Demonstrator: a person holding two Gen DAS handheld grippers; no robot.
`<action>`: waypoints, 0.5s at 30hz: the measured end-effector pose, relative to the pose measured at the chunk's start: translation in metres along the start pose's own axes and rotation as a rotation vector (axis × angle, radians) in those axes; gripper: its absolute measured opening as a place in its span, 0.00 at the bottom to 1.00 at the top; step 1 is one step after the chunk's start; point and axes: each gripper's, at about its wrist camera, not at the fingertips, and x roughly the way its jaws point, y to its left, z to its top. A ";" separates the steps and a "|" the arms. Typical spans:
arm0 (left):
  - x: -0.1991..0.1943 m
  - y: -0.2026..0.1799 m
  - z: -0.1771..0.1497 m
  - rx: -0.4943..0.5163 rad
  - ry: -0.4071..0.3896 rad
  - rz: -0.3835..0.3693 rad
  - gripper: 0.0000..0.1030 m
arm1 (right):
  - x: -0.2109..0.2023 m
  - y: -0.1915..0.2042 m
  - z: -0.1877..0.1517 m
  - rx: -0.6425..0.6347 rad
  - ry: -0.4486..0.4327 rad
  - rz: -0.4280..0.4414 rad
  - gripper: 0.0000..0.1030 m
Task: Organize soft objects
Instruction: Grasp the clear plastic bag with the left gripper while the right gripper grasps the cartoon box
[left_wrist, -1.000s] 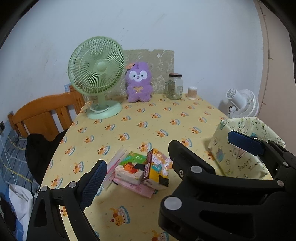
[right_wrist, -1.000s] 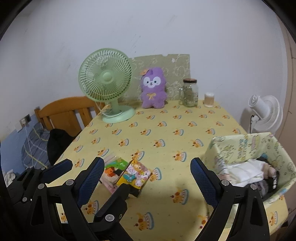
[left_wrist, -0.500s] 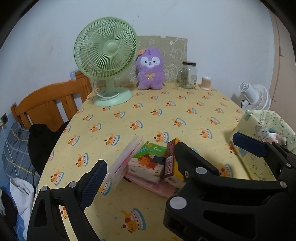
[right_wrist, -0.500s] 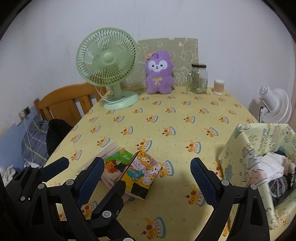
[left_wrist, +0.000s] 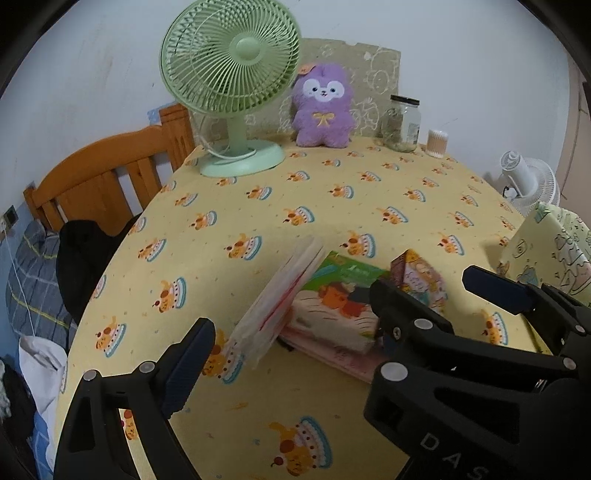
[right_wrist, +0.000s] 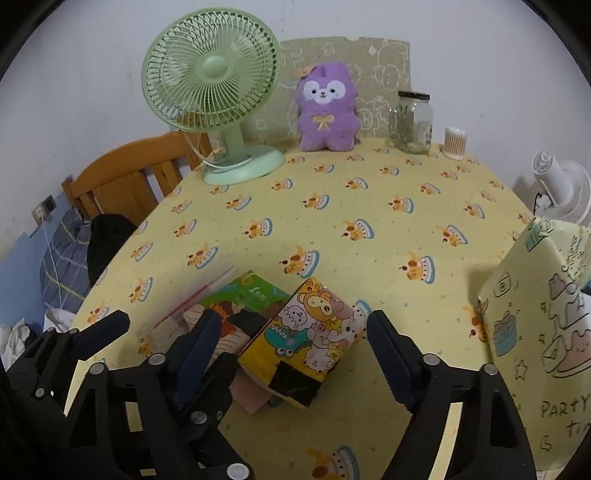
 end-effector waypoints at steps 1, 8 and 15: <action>0.002 0.001 0.000 -0.001 0.007 0.000 0.91 | 0.002 0.000 -0.001 -0.001 0.006 0.001 0.78; 0.014 0.000 -0.003 0.006 0.058 -0.012 0.91 | 0.018 -0.002 -0.005 0.018 0.067 -0.013 0.73; 0.016 -0.003 -0.005 0.017 0.063 0.001 0.91 | 0.018 -0.001 -0.007 0.008 0.068 -0.016 0.62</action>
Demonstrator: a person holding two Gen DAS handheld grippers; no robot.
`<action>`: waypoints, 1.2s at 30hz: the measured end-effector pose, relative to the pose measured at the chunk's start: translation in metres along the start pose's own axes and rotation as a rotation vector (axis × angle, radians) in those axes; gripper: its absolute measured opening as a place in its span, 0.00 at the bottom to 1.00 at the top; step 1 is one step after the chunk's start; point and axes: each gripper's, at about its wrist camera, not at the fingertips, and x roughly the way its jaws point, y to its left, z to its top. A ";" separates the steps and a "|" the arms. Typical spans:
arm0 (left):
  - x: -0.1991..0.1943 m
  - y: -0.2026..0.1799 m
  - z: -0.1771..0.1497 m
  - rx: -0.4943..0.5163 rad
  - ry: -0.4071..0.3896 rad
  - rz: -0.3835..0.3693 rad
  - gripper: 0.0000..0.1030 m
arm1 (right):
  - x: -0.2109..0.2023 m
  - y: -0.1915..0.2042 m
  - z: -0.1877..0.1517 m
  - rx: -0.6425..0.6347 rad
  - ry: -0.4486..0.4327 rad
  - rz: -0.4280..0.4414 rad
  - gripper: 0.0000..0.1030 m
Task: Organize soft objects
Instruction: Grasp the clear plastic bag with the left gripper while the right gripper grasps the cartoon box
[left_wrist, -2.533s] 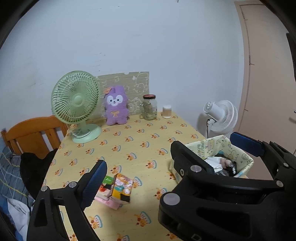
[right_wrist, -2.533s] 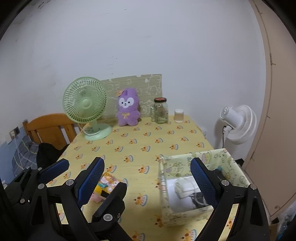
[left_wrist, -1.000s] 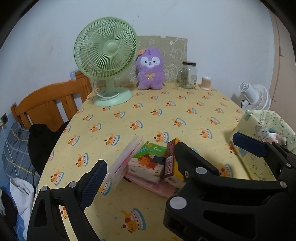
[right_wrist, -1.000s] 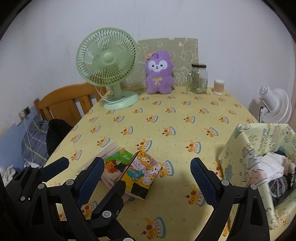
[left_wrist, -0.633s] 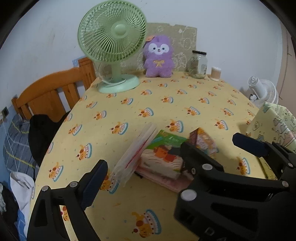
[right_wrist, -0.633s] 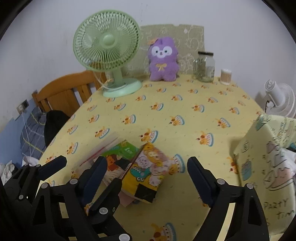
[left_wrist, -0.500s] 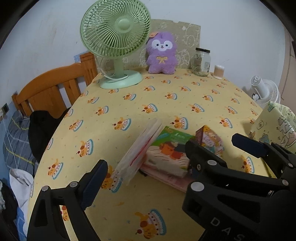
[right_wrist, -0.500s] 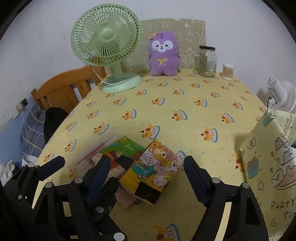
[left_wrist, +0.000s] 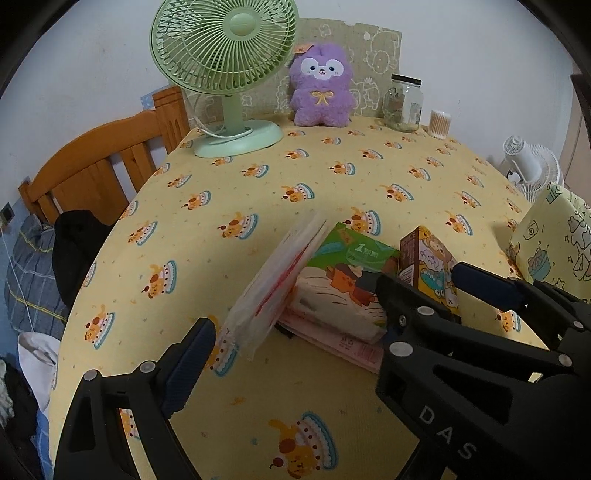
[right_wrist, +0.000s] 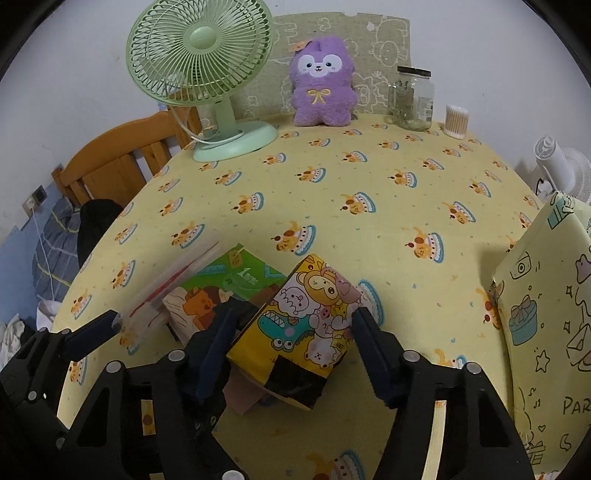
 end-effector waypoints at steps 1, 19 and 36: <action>0.000 0.000 0.000 0.001 0.000 0.001 0.91 | -0.001 0.000 -0.001 -0.002 0.000 0.001 0.59; -0.015 0.001 0.002 0.002 -0.051 0.037 0.81 | -0.021 0.000 0.002 -0.032 -0.045 0.019 0.21; -0.002 0.029 0.025 -0.023 -0.031 0.020 0.59 | -0.016 0.023 0.028 -0.065 -0.077 0.017 0.21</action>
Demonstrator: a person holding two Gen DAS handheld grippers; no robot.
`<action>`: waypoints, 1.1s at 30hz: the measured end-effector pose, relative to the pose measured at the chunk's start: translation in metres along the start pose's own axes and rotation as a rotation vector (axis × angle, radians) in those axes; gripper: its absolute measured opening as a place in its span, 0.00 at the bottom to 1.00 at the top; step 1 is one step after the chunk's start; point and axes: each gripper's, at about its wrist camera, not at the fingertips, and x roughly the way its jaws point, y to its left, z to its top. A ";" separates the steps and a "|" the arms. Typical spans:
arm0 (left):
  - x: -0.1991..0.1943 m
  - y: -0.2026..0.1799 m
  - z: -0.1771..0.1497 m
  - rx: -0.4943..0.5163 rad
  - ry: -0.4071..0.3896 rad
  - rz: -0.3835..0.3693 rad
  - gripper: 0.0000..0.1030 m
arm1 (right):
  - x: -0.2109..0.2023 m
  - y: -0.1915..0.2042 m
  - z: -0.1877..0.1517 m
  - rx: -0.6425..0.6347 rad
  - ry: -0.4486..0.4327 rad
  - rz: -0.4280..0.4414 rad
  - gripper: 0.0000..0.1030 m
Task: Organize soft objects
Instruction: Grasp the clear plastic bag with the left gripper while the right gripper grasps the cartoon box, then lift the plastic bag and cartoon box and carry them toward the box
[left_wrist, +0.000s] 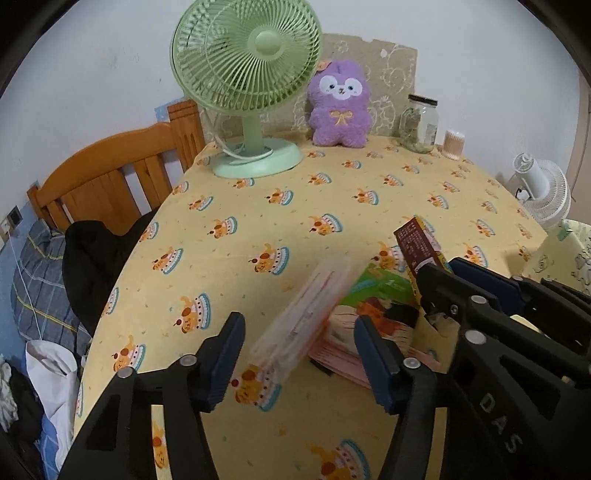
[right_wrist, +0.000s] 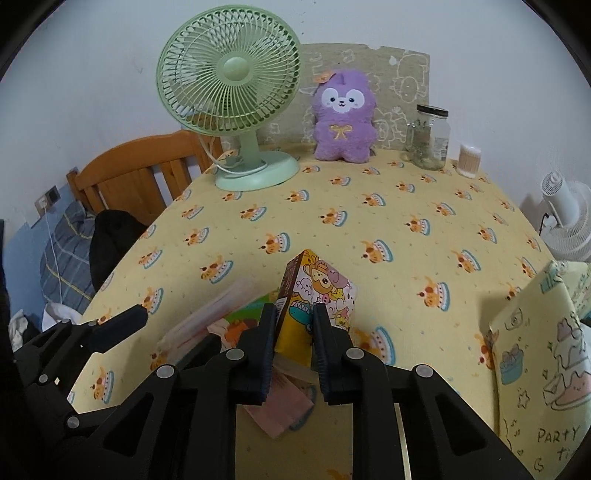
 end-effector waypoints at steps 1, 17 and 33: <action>0.003 0.002 0.000 -0.006 0.009 -0.005 0.57 | 0.002 0.002 0.001 -0.005 0.002 0.000 0.21; 0.020 0.021 0.002 -0.081 0.046 -0.031 0.12 | 0.027 0.017 0.012 -0.049 0.039 0.052 0.22; -0.009 0.015 0.002 -0.094 0.007 0.009 0.11 | 0.011 0.022 0.013 -0.063 0.040 0.141 0.22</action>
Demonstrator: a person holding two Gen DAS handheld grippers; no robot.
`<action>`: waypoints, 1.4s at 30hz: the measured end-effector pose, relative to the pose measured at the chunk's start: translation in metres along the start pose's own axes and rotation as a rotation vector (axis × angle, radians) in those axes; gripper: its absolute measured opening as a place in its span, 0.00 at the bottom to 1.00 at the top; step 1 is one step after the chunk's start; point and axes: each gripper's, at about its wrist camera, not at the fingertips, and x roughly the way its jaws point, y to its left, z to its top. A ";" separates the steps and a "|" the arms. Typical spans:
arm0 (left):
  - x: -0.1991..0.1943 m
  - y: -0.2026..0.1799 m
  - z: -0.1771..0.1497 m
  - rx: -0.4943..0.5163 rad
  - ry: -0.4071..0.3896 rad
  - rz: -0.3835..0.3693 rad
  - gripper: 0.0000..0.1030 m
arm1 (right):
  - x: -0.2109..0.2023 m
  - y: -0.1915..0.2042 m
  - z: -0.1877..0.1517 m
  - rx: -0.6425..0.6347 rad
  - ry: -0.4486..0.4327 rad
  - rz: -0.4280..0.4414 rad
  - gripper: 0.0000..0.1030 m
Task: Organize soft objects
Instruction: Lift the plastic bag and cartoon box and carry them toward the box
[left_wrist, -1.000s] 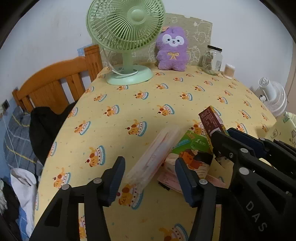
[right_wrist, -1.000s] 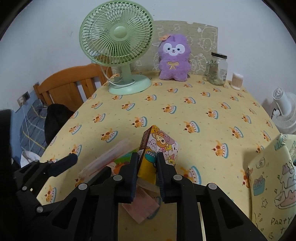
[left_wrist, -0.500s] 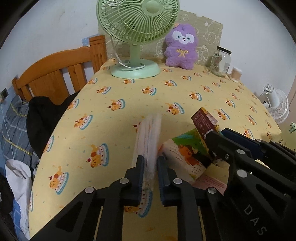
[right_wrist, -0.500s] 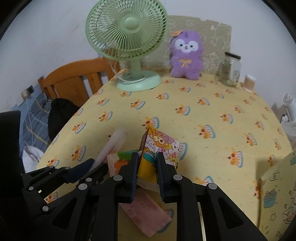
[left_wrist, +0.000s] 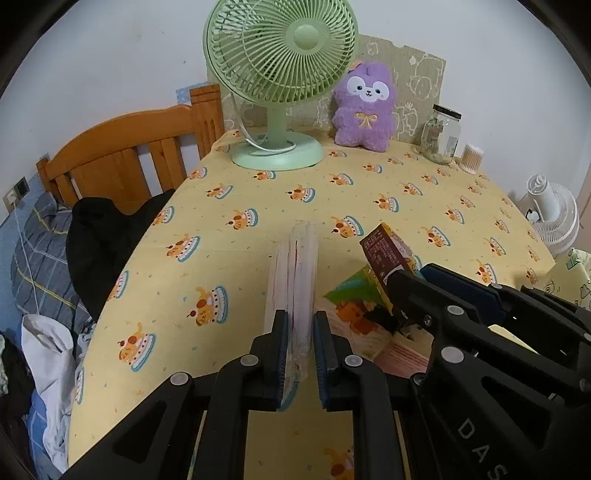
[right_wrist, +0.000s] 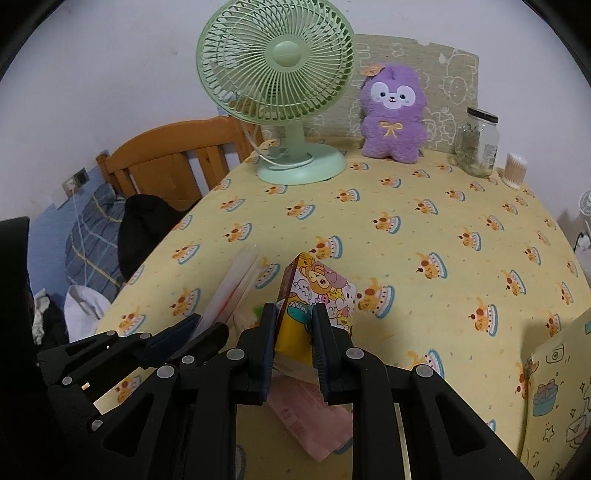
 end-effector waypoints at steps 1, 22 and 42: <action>-0.002 -0.001 0.000 -0.001 -0.003 0.001 0.11 | -0.003 0.000 0.000 -0.001 -0.001 0.006 0.22; -0.043 -0.020 -0.014 -0.004 -0.056 0.027 0.11 | -0.047 -0.002 -0.016 -0.019 -0.021 0.066 0.22; -0.088 -0.053 -0.005 0.025 -0.135 0.027 0.11 | -0.102 -0.019 -0.008 -0.032 -0.102 0.059 0.22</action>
